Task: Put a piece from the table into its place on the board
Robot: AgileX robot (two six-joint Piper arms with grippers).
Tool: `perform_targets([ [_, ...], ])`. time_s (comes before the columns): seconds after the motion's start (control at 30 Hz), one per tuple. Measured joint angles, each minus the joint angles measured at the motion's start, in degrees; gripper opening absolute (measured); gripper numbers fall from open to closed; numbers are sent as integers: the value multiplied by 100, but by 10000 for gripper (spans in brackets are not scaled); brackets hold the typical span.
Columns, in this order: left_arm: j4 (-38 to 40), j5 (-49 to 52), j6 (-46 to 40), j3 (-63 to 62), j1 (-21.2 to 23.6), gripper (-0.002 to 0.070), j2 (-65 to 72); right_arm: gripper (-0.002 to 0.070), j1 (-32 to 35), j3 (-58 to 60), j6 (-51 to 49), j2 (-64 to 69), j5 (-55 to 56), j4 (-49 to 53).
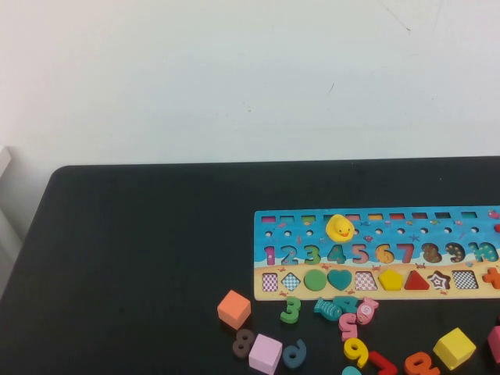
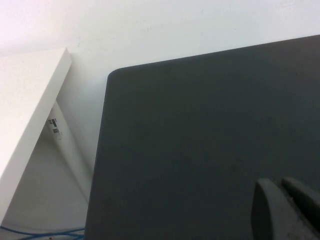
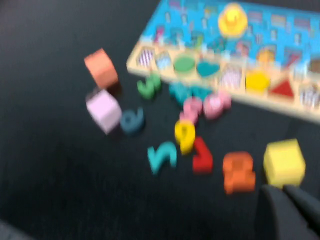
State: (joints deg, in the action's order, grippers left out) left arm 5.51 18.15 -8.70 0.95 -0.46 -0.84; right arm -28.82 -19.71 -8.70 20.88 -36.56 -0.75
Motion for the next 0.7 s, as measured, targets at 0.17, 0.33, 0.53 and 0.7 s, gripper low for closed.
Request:
perform_targets([
  [0.17,0,0,0,0,0,-1,0,19,0,486,753,-423,1446,290],
  [0.33,0,0,0,0,0,-1,0,19,0,1238,870,-718,2924,503],
  [0.53,0,0,0,0,0,-1,0,19,0,2081,870,-830,3757,537],
  [0.7,0,0,0,0,0,-1,0,19,454,2118,910,-1289,3064,428],
])
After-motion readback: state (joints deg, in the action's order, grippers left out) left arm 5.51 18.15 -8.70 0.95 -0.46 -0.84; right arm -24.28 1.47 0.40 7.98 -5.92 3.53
